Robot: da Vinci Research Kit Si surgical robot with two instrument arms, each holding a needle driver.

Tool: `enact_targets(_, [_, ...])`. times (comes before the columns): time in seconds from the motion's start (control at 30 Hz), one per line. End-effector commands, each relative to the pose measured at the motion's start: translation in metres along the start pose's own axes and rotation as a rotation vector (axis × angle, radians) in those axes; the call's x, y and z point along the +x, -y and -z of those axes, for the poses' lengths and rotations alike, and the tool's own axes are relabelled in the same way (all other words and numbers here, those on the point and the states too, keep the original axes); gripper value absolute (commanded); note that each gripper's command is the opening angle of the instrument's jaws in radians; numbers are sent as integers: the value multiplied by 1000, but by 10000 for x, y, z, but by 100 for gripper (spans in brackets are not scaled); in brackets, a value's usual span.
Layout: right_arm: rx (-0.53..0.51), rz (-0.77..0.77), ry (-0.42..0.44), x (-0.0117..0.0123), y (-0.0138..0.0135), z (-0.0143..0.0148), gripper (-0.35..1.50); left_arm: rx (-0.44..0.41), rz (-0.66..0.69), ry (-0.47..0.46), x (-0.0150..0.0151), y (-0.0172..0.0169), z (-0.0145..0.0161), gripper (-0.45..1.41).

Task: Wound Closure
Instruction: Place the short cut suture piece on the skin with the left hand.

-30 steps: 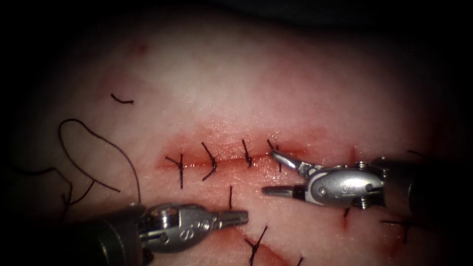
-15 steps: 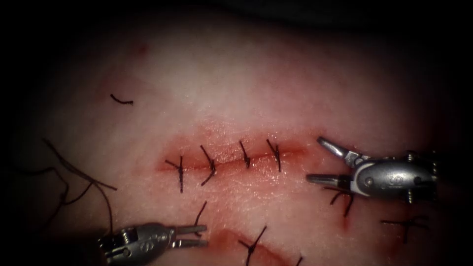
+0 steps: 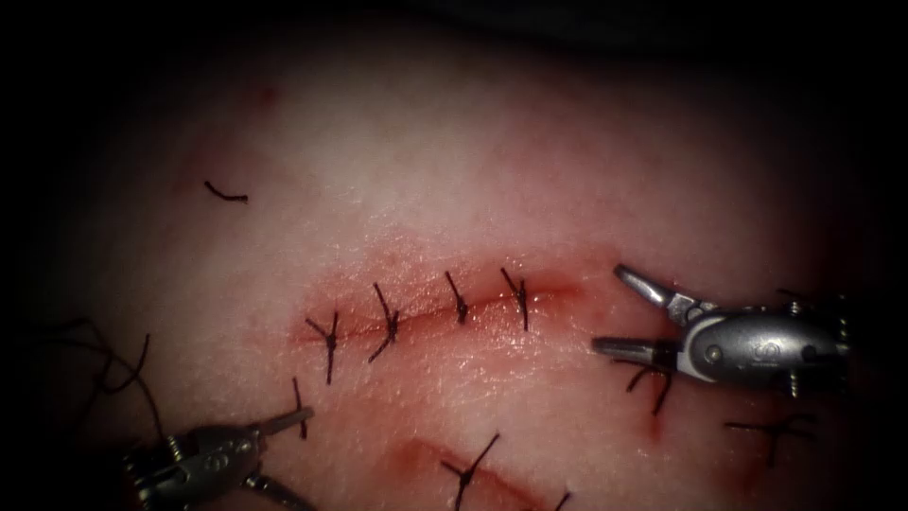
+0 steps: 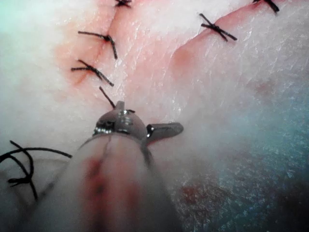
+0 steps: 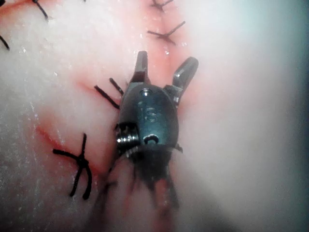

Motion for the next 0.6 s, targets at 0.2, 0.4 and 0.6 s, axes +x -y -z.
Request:
enact_targets(0.2, [-2,-1,-4,-1,3,-8,145,-1,20,9,-4,1,26,58])
enact_targets(0.4, [-3,-1,-3,-1,3,-8,145,60,50,-29,39,17,58,58])
enact_targets(0.6, [-10,-4,-1,2,4,-13,143,176,-45,-396,142,42,91,71])
